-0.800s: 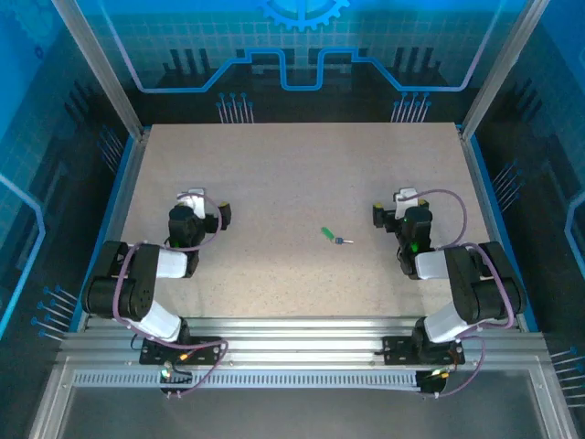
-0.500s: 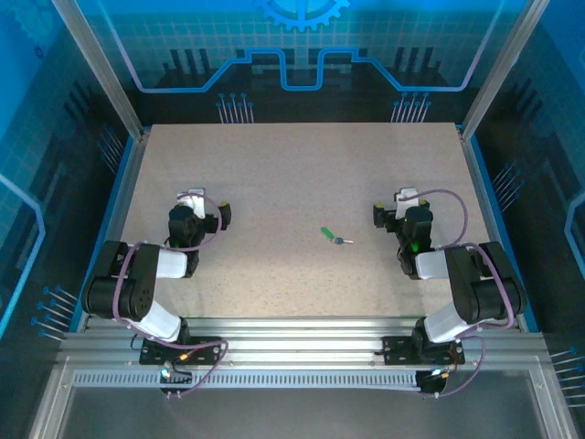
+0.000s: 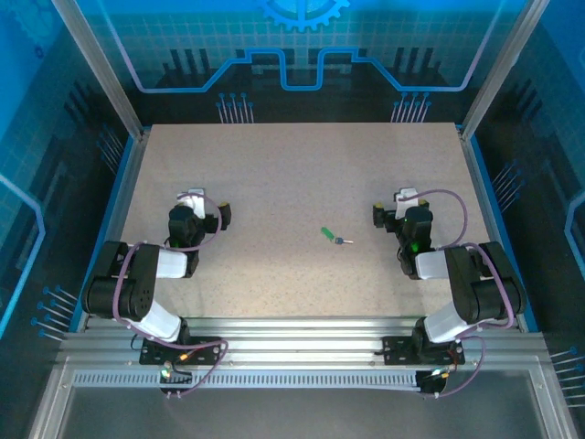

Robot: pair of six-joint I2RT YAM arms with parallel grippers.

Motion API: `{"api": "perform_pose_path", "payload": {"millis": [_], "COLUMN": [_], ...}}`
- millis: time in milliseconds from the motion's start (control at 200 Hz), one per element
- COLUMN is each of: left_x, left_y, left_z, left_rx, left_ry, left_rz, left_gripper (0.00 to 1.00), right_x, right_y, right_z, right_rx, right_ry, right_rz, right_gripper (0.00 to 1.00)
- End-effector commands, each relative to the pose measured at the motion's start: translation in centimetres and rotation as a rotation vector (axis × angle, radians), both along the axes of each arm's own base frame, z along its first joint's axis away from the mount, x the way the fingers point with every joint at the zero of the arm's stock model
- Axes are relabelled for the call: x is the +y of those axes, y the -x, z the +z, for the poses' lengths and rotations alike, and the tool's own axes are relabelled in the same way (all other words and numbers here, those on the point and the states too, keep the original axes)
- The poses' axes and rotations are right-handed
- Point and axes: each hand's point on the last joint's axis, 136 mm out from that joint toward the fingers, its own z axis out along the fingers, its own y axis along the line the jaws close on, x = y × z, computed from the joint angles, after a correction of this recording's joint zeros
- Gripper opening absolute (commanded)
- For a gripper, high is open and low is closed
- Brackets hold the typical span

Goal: Remove the keys from the keyring

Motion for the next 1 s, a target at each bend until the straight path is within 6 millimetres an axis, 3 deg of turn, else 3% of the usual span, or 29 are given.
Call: {"api": "perform_pose_path", "payload": {"millis": [0, 140, 380, 470, 535, 616, 696, 776, 931, 996], "left_x": [-0.1, 0.4, 1.5, 2.9, 3.6, 1.6, -1.0, -3.5, -9.8, -12.6], "left_y": [-0.5, -0.6, -0.9, -1.0, -0.9, -1.8, -2.4, -2.5, -2.2, -2.2], "left_z": [0.8, 1.3, 5.5, 8.4, 9.1, 10.6, 12.0, 12.8, 13.1, 12.7], "left_rx": [-0.02, -0.025, 0.024, -0.007, 0.018, 0.039, 0.049, 0.077, 0.166, 0.211], "left_ry": [0.003, 0.0, 0.013, 0.238, 0.463, 0.63, 0.677, 0.664, 0.604, 0.589], "left_rz": [-0.018, 0.012, 0.09, 0.208, 0.276, 0.132, -0.011, -0.101, -0.303, -0.379], "left_gripper": [0.99, 0.99, 0.99, 0.99, 0.99, 0.99, 0.99, 0.97, 0.92, 0.87], "right_x": [-0.1, -0.2, -1.3, -1.6, -2.4, -3.6, -3.2, -2.4, -2.7, -1.0], "right_y": [-0.6, -0.5, 0.9, 1.4, 2.2, 3.3, 3.1, 3.4, 5.2, 5.4], "right_z": [0.7, 1.0, 5.4, 6.7, 7.4, 7.5, 8.3, 9.2, 9.6, 10.7], "right_rx": [-0.02, -0.028, -0.028, 0.01, 0.06, 0.116, 0.087, 0.073, 0.112, 0.121], "right_ry": [-0.009, -0.003, -0.03, -0.156, -0.314, -0.545, -0.735, -0.749, -0.874, -0.893], "right_rz": [0.002, -0.011, -0.091, -0.098, -0.144, -0.197, -0.072, -0.008, -0.056, 0.067], "right_gripper": [1.0, 1.0, 1.0, 1.0, 1.0, 1.0, 1.0, 1.0, 1.0, 0.82]}}
